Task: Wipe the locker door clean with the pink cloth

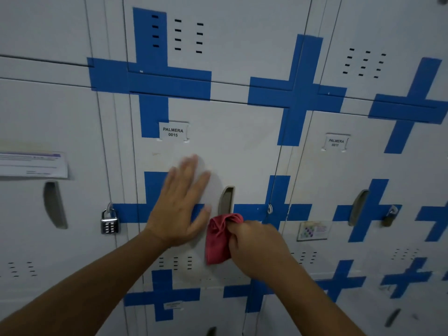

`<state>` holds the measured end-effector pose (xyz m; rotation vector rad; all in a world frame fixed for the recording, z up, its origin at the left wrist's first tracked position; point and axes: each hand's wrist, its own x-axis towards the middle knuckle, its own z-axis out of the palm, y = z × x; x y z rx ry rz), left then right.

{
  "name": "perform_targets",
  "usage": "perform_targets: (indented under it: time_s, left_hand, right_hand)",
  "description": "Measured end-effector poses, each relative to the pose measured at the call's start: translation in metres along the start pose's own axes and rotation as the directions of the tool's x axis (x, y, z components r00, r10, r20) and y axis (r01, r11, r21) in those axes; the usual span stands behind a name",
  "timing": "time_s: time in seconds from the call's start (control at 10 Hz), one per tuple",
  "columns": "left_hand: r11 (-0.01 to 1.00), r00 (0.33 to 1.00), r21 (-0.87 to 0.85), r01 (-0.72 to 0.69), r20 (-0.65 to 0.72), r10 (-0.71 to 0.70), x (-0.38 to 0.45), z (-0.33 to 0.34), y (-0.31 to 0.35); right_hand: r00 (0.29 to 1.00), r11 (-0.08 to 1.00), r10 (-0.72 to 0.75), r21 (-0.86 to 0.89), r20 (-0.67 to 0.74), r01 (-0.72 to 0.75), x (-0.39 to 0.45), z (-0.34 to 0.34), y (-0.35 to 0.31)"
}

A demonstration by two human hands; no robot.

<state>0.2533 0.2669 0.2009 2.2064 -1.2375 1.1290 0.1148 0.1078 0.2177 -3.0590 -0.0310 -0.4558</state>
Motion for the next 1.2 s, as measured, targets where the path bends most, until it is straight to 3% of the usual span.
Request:
perform_targets:
  time_s: [0.1, 0.2, 0.3, 0.4, 0.5, 0.6, 0.8, 0.9, 1.0, 1.1, 1.2]
  left_hand:
    - [0.961, 0.938, -0.275, 0.025, 0.339, 0.073, -0.030, -0.013, 0.029]
    - [0.896, 0.874, -0.377, 0.234, 0.485, -0.024, -0.047, -0.008, 0.062]
    - [0.887, 0.933, -0.374, 0.271, 0.329, -0.146, -0.050, 0.004, 0.081]
    - [0.891, 0.944, -0.382, 0.247, 0.303, -0.132, -0.049, 0.016, 0.100]
    - [0.859, 0.933, -0.448, 0.248, 0.348, -0.088, -0.051, 0.023, 0.134]
    - [0.836, 0.903, -0.464, 0.291, 0.423, -0.079, -0.057, 0.038, 0.172]
    - [0.788, 0.804, -0.523, 0.326, 0.592, 0.060, -0.072, 0.076, 0.253]
    - [0.759, 0.782, -0.571, 0.314, 0.609, 0.135, -0.078, 0.089, 0.293]
    - [0.722, 0.715, -0.577, 0.382, 0.679, 0.165, -0.081, 0.109, 0.327]
    - [0.715, 0.645, -0.529, 0.458, 0.751, 0.142, -0.081, 0.122, 0.350]
    - [0.740, 0.626, -0.452, 0.499, 0.778, 0.053, -0.079, 0.144, 0.355]
  right_hand:
    - [1.000, 0.999, -0.019, -0.027, 0.009, 0.020, -0.005, -0.012, -0.001]
    - [0.997, 1.000, -0.006, -0.013, 0.073, 0.007, -0.015, -0.016, 0.000]
    - [0.981, 1.000, 0.004, -0.012, 0.196, -0.001, -0.032, -0.017, 0.010]
    - [0.961, 0.999, 0.043, -0.006, 0.272, -0.043, -0.055, -0.021, 0.028]
    - [0.944, 0.978, 0.144, 0.103, 0.296, -0.181, -0.085, -0.019, 0.051]
    - [0.898, 0.921, 0.227, 0.217, 0.376, -0.323, -0.120, -0.013, 0.078]
    - [0.737, 0.832, 0.396, 0.124, 0.547, -0.540, -0.192, 0.001, 0.144]
    - [0.671, 0.800, 0.422, 0.098, 0.610, -0.592, -0.217, 0.007, 0.168]
    - [0.598, 0.738, 0.471, 0.083, 0.649, -0.670, -0.237, 0.013, 0.191]
    - [0.515, 0.702, 0.533, -0.012, 0.672, -0.712, -0.251, 0.028, 0.219]
    - [0.494, 0.714, 0.625, -0.187, 0.604, -0.675, -0.263, 0.054, 0.248]
